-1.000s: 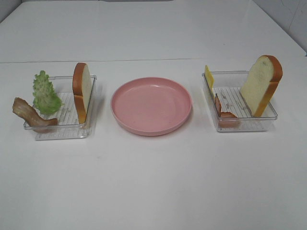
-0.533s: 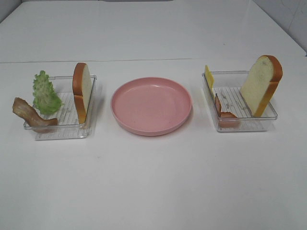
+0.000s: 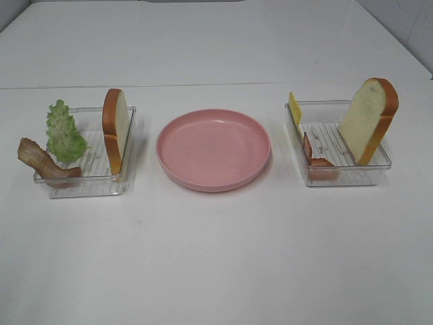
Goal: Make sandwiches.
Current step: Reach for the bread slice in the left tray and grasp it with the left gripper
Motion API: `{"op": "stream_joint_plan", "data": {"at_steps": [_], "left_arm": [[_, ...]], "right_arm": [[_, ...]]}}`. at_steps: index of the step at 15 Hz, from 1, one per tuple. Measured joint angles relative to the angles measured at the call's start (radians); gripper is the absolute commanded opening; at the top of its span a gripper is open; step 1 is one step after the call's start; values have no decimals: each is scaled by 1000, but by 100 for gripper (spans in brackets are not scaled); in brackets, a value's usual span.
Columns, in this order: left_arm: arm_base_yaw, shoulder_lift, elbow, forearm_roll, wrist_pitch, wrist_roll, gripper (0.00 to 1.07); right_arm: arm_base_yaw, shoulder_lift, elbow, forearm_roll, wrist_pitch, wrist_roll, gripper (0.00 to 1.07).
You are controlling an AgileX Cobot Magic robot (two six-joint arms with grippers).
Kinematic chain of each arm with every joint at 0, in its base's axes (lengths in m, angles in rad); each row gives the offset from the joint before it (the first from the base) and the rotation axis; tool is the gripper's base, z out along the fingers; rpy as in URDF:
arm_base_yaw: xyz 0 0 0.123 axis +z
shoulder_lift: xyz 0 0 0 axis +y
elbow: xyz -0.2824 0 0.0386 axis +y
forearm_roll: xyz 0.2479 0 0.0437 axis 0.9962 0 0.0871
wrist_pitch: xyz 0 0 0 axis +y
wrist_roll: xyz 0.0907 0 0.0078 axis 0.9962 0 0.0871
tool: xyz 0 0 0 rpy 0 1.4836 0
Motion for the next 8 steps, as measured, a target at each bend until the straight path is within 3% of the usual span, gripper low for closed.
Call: {"op": "stream_joint_plan", "data": {"at_steps": [2,6,8], "left_arm": [[0,126,-28,-4,-63,0,74],[0,424,-178,-8,-98,0,74],[-1,679,-363,-66,-37,0,74]], "right_arm": [[0,0,0,0,0,0,76],[0,0,0,0,0,0,76],[0,0,0,0,0,0,76]]}}
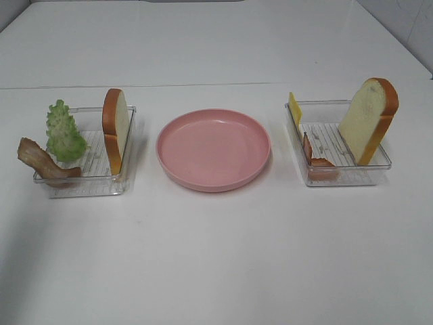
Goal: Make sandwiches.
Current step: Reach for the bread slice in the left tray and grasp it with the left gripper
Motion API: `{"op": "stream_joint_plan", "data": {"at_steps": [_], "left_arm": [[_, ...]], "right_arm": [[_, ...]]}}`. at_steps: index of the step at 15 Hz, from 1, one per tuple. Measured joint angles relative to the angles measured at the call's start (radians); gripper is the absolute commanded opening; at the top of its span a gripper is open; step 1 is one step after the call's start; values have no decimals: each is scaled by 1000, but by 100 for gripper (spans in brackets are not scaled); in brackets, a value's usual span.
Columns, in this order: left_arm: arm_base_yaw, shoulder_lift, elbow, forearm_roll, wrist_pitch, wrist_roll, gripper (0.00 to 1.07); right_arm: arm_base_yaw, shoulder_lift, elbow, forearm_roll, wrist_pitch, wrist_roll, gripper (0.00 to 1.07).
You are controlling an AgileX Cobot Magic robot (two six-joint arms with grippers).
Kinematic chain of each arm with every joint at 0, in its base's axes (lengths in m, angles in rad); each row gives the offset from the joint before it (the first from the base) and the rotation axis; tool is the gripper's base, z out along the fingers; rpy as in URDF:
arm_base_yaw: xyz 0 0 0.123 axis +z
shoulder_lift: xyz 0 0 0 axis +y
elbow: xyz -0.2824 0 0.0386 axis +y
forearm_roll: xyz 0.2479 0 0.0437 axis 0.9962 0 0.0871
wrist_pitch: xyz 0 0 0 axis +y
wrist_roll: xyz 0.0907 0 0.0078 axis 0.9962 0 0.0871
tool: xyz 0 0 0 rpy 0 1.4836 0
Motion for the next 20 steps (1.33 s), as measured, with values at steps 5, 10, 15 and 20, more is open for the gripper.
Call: {"op": "stream_joint_plan", "data": {"at_steps": [5,10,15,20], "left_arm": [[-57,345,-295,-34,206,-2,74],[-226,716,-616,74,421,-198,74],[-350,993,-903,135,558,-326,74],[-365,1149,-1003,167,560,-360,74]], "right_arm": [[0,0,0,0,0,0,76],[0,0,0,0,0,0,76],[0,0,0,0,0,0,76],[0,0,0,0,0,0,76]]}}
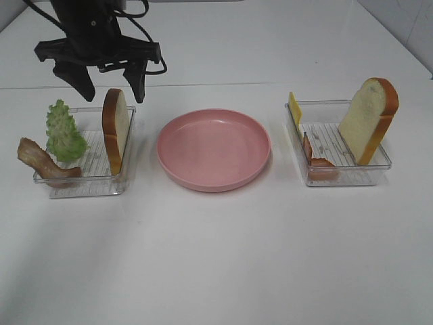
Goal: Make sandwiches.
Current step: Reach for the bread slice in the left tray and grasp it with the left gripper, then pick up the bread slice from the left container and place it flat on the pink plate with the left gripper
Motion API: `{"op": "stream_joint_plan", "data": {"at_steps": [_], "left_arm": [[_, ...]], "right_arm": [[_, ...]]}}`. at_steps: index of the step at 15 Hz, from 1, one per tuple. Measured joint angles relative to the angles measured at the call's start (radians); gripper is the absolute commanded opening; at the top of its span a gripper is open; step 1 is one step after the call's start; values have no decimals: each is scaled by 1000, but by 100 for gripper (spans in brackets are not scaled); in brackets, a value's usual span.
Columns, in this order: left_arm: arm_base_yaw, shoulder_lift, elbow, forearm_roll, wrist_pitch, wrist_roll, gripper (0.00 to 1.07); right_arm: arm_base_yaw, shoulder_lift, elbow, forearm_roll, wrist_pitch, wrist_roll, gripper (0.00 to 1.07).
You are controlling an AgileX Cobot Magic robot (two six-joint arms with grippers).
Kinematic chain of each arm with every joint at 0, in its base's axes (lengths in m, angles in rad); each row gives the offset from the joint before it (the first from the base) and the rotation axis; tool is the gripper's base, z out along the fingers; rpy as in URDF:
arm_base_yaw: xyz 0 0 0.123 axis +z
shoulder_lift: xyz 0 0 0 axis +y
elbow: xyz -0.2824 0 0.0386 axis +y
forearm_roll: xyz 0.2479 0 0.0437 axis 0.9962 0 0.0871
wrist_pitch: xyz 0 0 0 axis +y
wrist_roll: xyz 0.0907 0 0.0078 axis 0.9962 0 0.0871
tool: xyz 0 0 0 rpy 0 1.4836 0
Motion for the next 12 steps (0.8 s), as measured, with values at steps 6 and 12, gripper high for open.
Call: {"op": "stream_joint_plan", "data": {"at_steps": [6,12], "left_arm": [[0,82,0,34,2,-3,60],[0,84,-2,42,-7,-3,0]], "right_arm": [[0,0,0,0,0,0,76],[0,0,0,0,0,0,76]]}}
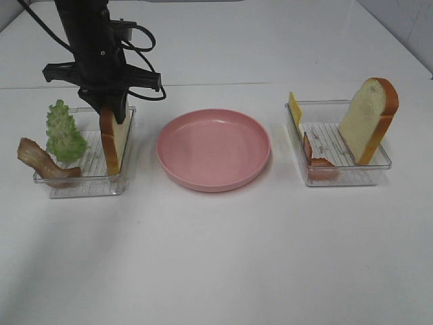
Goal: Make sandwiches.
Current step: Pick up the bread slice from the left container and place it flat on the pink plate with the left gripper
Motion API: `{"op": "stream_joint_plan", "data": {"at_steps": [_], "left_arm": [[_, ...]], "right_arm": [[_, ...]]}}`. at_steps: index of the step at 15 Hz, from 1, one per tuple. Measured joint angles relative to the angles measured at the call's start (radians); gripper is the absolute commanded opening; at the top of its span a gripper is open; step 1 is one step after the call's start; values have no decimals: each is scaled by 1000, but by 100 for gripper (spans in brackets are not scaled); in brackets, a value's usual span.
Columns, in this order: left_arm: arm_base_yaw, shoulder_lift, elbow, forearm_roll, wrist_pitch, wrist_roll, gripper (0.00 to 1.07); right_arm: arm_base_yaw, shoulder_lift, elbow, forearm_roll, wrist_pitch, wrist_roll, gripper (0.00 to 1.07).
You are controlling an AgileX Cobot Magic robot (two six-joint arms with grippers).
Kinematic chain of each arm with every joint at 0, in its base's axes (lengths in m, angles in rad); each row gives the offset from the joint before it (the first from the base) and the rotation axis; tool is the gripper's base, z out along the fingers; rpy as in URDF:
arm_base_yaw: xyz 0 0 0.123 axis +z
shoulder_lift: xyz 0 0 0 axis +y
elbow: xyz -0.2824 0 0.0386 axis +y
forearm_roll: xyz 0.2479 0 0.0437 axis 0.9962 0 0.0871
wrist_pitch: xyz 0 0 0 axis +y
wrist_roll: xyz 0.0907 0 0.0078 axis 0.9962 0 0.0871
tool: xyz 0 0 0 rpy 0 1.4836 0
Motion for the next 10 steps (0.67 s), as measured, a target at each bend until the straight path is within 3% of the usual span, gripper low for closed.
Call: {"op": "stream_joint_plan", "data": {"at_steps": [6,7,10], "left_arm": [[5,-147,-67,-37,17,8,0],[15,-168,-84,-83,17,32,0],[91,-169,-102,-340,16,161,0]], "right_arm": [[0,0,0,0,0,0,76],[0,0,0,0,0,0,76],[0,0,0,0,0,0,76]]}}
